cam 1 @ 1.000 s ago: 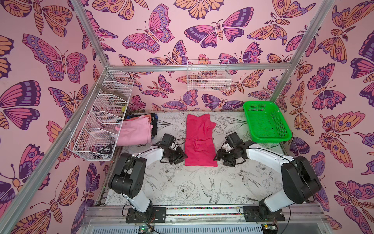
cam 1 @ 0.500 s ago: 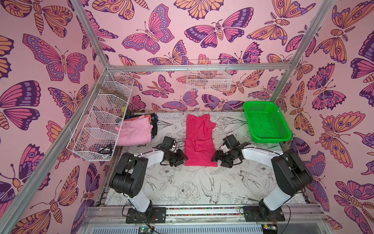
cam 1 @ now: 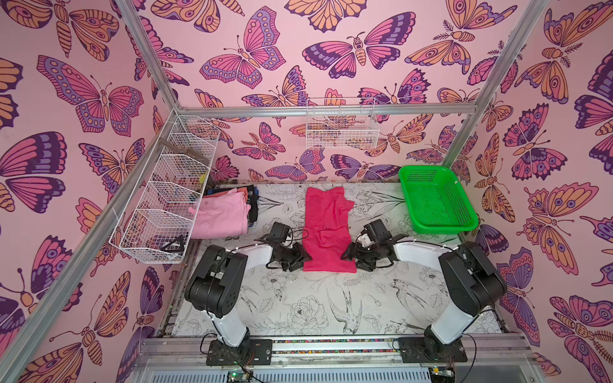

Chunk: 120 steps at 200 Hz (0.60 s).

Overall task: Fold and stack t-shirts
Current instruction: Move the T-shirt to the center of the board.

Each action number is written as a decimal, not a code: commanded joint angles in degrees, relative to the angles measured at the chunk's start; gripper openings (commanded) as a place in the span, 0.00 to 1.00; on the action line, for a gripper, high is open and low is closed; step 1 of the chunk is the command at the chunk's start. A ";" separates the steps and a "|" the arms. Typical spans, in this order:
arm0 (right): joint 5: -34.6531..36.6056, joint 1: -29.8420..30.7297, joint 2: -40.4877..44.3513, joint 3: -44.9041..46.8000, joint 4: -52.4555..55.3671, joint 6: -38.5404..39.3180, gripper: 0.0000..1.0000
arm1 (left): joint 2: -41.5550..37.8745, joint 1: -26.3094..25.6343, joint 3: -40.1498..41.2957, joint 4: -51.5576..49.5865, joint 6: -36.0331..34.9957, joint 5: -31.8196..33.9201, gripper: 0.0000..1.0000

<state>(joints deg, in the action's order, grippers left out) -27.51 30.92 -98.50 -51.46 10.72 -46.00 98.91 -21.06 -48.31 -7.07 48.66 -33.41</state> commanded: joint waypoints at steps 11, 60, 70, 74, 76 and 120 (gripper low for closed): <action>1.56 1.26 -3.10 2.33 1.05 -1.12 0.75 | 2.76 -2.47 0.14 -0.85 1.58 1.91 0.47; 2.39 3.70 -2.43 4.27 0.68 -2.34 0.73 | 2.18 -3.45 2.14 0.12 3.37 2.37 0.46; 2.55 3.72 -2.02 5.19 0.21 -2.59 0.73 | 1.86 -3.46 2.35 0.13 3.45 2.47 0.46; 2.62 3.71 -1.83 5.62 0.18 -2.68 0.73 | 1.82 -3.46 2.35 0.06 3.45 2.47 0.46; 2.76 3.71 -1.60 5.83 0.11 -2.76 0.73 | 1.81 -3.46 2.30 0.07 3.45 2.47 0.46; 6.27 3.54 2.31 6.68 3.94 -1.72 0.73 | 2.40 -3.46 2.08 0.12 3.63 2.30 0.45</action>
<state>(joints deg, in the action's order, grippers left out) -25.89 33.87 -96.42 -47.37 4.56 -47.81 99.70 -23.92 -48.12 -4.03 51.81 -32.99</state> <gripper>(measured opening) 0.733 0.450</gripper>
